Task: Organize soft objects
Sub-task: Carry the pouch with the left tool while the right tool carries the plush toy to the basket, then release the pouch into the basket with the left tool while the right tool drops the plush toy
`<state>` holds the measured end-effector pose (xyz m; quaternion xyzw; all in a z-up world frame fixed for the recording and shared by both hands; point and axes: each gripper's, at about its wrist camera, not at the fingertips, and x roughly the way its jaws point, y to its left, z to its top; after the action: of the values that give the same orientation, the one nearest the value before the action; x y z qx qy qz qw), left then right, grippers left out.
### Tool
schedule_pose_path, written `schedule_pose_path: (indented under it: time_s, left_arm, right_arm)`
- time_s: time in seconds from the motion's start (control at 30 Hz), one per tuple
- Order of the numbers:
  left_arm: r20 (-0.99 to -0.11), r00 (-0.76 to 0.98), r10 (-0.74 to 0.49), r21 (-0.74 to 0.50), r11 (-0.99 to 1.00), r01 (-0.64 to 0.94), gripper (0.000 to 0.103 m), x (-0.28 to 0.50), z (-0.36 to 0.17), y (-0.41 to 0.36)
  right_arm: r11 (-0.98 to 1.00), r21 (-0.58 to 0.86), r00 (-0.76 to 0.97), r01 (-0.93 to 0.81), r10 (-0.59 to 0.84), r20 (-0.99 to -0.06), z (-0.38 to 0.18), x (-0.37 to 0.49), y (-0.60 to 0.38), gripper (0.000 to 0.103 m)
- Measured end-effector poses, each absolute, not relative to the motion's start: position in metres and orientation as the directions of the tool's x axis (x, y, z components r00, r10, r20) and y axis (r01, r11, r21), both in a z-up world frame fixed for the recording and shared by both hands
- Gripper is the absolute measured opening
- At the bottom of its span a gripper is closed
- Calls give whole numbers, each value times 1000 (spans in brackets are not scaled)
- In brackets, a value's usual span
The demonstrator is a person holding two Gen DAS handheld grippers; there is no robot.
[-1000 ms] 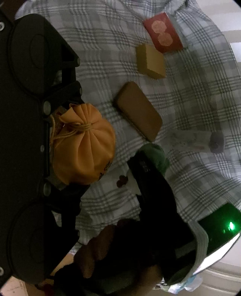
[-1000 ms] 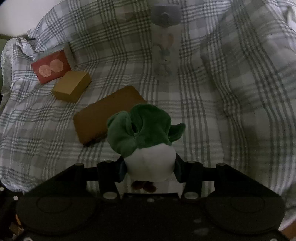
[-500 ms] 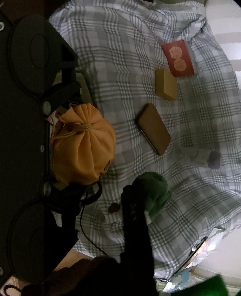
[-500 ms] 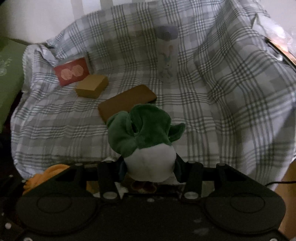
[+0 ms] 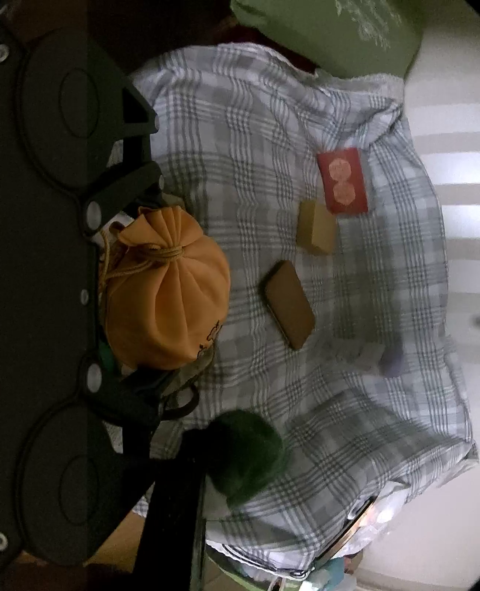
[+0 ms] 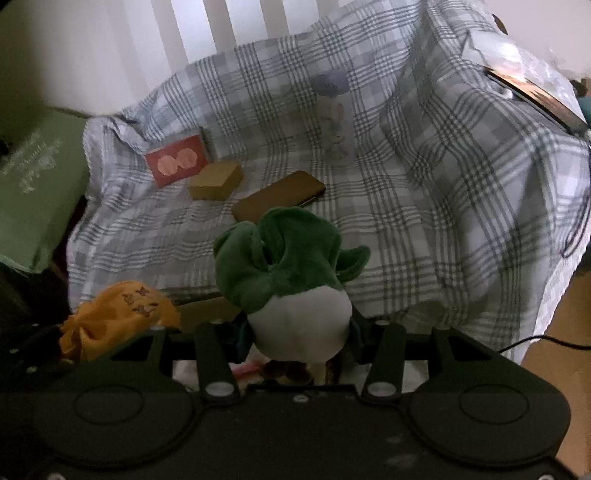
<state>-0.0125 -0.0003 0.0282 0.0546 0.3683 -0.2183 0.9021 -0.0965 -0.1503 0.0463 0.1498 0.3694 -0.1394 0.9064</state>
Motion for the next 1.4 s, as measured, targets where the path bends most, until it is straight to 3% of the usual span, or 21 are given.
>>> schedule_pose_path:
  time_s: [0.23, 0.63, 0.93, 1.4]
  left_arm:
    - [-711, 632, -308, -103, 935, 340, 71, -9, 24, 13]
    - [-754, 640, -148, -36, 982, 185, 71, 15, 7, 18]
    - [-776, 624, -90, 23, 985, 170, 71, 19, -10, 12]
    - [-782, 616, -94, 27, 982, 184, 71, 31, -11, 9]
  right_arm:
    - [909, 172, 679, 380, -148, -719, 50, -113, -139, 48]
    - [912, 132, 606, 388, -145, -782, 25, -99, -127, 48]
    - [911, 104, 561, 398, -152, -814, 9, -94, -126, 48]
    - [920, 94, 545, 380, -140, -827, 3, -88, -123, 48]
